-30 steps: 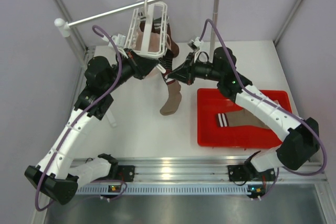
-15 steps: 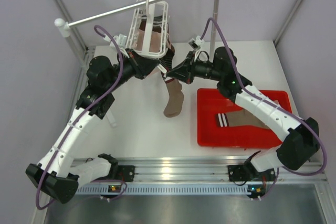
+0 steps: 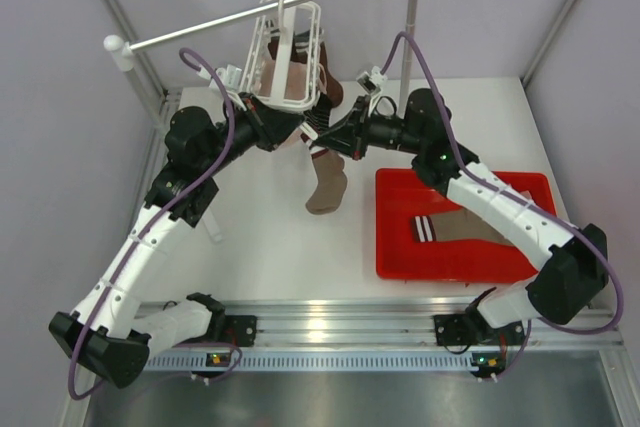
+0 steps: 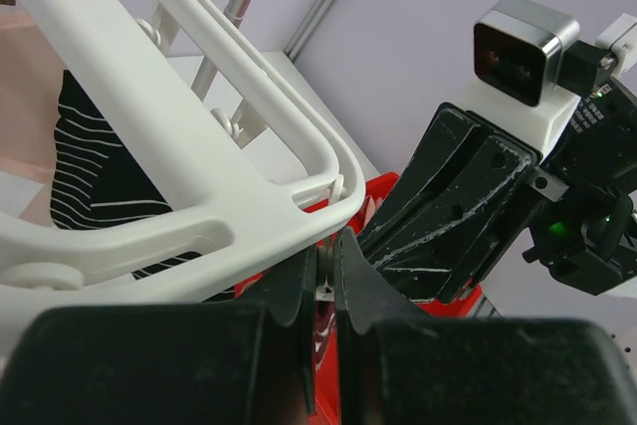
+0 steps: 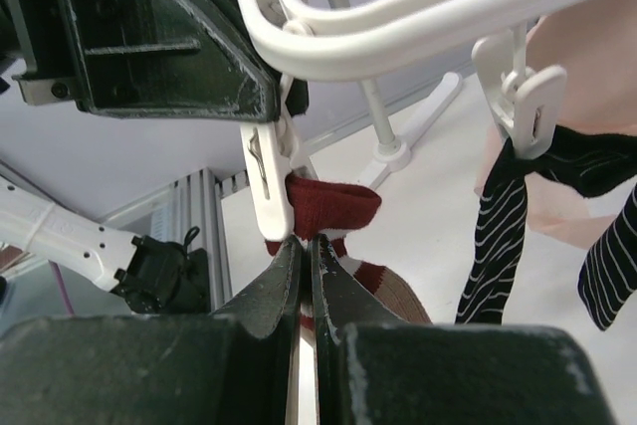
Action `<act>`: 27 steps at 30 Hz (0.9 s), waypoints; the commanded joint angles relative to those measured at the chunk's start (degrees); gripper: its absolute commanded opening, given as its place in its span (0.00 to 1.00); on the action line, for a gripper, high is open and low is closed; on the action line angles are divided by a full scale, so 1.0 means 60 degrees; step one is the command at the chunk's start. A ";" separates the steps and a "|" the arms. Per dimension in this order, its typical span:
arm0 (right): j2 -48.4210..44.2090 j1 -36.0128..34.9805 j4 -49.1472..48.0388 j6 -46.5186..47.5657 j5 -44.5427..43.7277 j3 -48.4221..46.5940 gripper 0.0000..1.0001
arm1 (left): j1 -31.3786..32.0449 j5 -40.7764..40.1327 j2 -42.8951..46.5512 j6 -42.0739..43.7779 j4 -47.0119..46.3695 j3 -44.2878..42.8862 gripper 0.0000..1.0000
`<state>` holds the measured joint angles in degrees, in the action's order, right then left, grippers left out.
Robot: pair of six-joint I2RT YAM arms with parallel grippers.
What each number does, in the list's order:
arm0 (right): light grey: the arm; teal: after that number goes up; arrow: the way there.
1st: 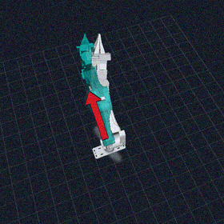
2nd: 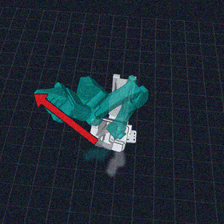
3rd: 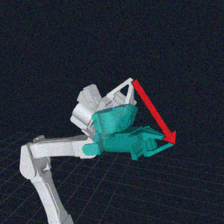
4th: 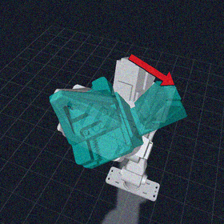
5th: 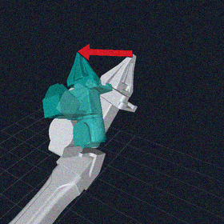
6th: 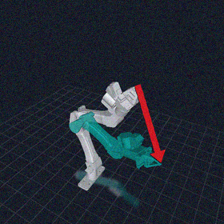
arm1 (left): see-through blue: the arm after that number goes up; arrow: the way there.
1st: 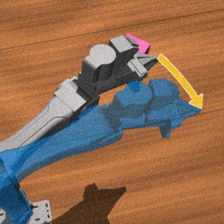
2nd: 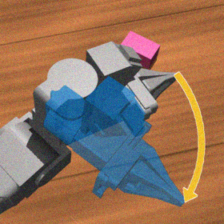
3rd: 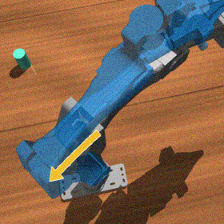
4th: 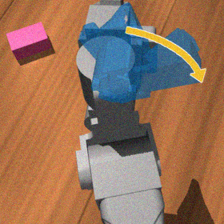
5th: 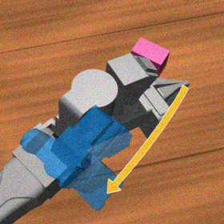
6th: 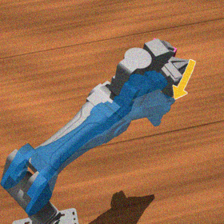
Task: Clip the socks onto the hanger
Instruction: Clamp the sock onto the hanger.
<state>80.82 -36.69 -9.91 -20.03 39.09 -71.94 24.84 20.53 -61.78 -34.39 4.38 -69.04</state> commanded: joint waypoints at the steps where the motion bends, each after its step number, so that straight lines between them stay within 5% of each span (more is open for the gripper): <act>1: -0.0052 -0.0184 -0.0677 -0.0104 0.0092 -0.0636 0.00 | 0.0020 0.0386 -0.0031 -0.0025 -0.0145 0.0051 0.02; 5: -0.0052 -0.0184 -0.0604 0.0013 0.0004 -0.0768 0.00 | 0.0020 0.0372 -0.0001 0.0004 -0.0042 0.0021 0.14; 9: -0.0007 -0.0170 -0.0531 0.0086 0.0018 -0.0871 0.00 | 0.0020 0.0401 0.0116 -0.0010 -0.0013 -0.0008 0.48; 13: -0.0007 -0.0009 -0.0399 0.0145 -0.0026 -0.0915 0.00 | -0.0024 0.0517 0.0247 0.0019 -0.0013 -0.0256 0.66; 20: -0.0271 0.0533 -0.0194 0.0189 -0.0026 -0.0739 0.00 | -0.0068 0.0855 0.0774 0.0311 -0.0013 -0.0389 0.68; 27: -0.0622 0.1250 0.0362 0.0438 0.0237 -0.0534 0.00 | -0.0286 0.0138 0.1317 0.1073 0.0514 -0.0403 0.59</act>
<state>80.40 -30.89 -7.55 -18.83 39.11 -74.63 24.23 23.40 -55.55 -31.03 6.79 -69.23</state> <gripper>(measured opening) 0.014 0.601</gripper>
